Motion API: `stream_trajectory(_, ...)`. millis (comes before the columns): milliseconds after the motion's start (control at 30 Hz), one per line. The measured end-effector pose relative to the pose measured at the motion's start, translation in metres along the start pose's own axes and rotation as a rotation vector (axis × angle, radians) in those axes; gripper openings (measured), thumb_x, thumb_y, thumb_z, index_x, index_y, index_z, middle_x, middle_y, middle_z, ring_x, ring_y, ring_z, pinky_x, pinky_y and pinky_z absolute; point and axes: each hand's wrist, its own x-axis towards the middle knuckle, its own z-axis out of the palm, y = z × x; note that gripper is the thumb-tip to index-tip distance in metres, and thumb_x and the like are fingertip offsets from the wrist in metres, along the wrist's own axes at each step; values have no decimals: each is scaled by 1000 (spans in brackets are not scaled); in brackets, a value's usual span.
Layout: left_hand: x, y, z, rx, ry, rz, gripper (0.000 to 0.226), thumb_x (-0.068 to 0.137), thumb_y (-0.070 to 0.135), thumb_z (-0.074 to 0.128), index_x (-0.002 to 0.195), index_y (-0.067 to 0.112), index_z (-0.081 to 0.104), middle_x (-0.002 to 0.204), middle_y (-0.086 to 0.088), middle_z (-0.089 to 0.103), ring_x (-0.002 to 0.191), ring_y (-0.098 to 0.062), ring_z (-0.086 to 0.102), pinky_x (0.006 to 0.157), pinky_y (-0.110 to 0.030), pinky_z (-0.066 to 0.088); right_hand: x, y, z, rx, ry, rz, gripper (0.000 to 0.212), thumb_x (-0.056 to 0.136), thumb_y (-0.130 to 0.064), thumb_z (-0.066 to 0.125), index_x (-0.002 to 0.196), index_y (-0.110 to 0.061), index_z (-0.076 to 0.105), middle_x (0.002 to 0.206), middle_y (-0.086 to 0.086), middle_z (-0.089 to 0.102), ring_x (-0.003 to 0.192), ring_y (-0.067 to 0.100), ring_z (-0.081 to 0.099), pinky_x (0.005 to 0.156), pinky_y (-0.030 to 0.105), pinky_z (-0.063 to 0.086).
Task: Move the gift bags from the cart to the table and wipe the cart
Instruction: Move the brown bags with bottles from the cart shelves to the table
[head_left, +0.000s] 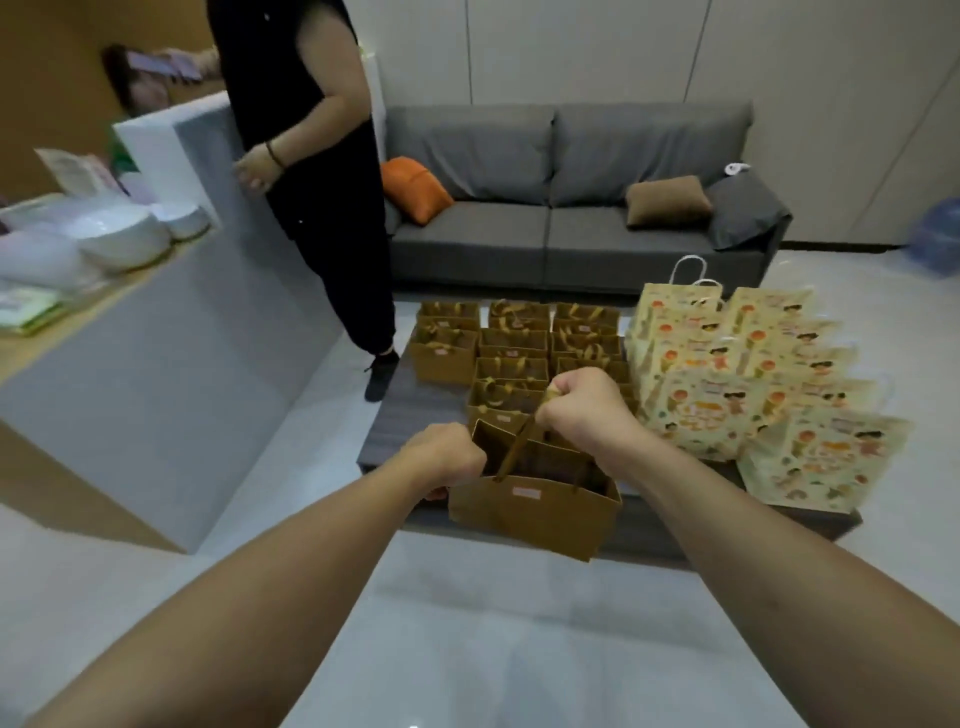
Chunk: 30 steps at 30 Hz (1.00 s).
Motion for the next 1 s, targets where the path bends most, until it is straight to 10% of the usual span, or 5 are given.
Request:
stream_trajectory(433,96,-172,-60,-238,140,-229,13,93,26,59,98,16,64,97,-7,64,85,-21,62,73,-36,60,151,-67,197,-138,-298,-35,28,77,3,67,64,-15,50,66,9,44,62,23,49,56,36,40)
stream_trajectory(800,250,-188,-114,-150,117,-354,20,90,37,61,93,18,63,105,-8,68,96,-25,62,83,-38,55,349,-47,298,-458,-637,-78,31,78,-2,64,56,-13,45,58,4,45,59,22,47,45,28,30)
stream_trajectory(1000,327,-177,-128,-208,69,-384,41,95,39,57,132,22,62,129,-4,64,112,-24,61,93,-33,52,455,-16,326,-451,-614,36,30,89,-29,68,71,-9,55,65,5,47,78,28,57,56,29,37)
